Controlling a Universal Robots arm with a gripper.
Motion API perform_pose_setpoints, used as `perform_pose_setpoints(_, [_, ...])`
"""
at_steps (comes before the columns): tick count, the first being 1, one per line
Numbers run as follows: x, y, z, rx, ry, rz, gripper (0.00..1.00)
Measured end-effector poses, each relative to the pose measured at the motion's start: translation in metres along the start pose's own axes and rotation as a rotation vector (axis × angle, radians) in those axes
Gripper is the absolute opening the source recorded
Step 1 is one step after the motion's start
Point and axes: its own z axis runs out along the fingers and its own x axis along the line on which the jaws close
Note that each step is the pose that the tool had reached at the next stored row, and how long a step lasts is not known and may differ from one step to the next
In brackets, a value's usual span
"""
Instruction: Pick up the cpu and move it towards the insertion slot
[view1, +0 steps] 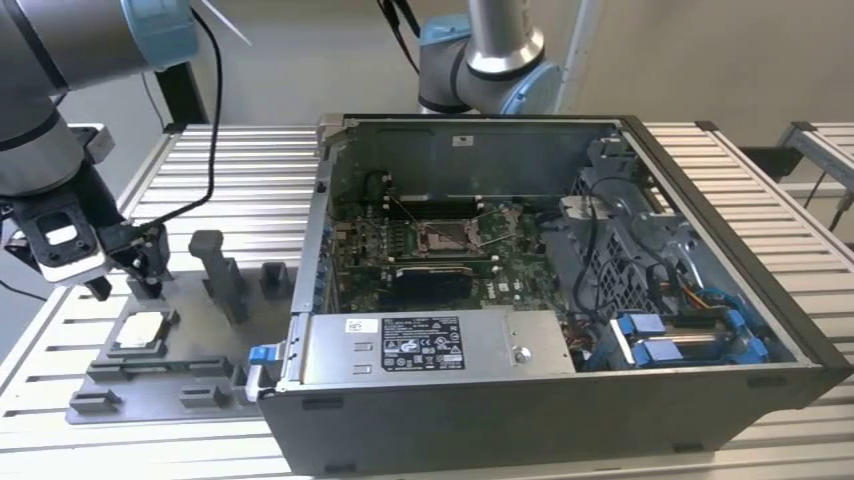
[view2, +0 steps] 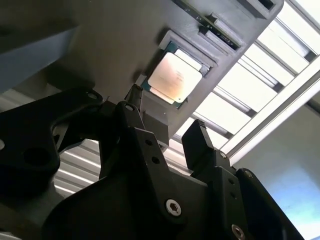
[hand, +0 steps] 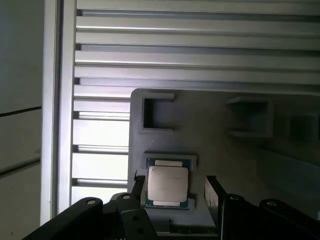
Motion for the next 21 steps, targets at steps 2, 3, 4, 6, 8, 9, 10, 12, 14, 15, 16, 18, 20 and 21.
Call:
perform_pose_setpoints(2, [0.0003,-0.0013,0.0019,0.0006,0.0016,0.001,1.0])
perform_pose_setpoints(3, [0.0006,-0.0019,0.0025,0.0008,0.0035,0.002,1.0])
perform_pose_setpoints(4, [0.0009,-0.0023,0.0033,0.0009,0.004,0.002,1.0])
perform_pose_setpoints(6, [0.0013,-0.0032,0.0062,0.0006,0.0039,0.003,1.0])
perform_pose_setpoints(8, [0.0015,-0.004,0.0096,0.0009,0.0041,0.003,1.0])
perform_pose_setpoints(9, [0.0016,-0.0045,0.0114,0.0009,0.0042,0.003,1.0])
perform_pose_setpoints(10, [0.0017,-0.005,0.0131,0.0012,0.0041,0.003,1.0])
perform_pose_setpoints(12, [0.0018,-0.0061,0.0169,0.002,0.0039,0.005,1.0])
perform_pose_setpoints(14, [0.0019,-0.0069,0.0204,0.0027,0.004,0.005,1.0])
perform_pose_setpoints(15, [0.002,-0.0071,0.022,0.0028,0.0039,0.005,1.0])
perform_pose_setpoints(16, [0.0021,-0.0074,0.0233,0.0029,0.0039,0.005,1.0])
perform_pose_setpoints(18, [0.0022,-0.0083,0.0257,0.0031,0.0041,0.005,1.0])
perform_pose_setpoints(20, [0.0023,-0.0098,0.0273,0.0029,0.0038,0.005,1.0])
perform_pose_setpoints(21, [0.0025,-0.0107,0.0277,0.0029,0.0039,0.005,1.0])
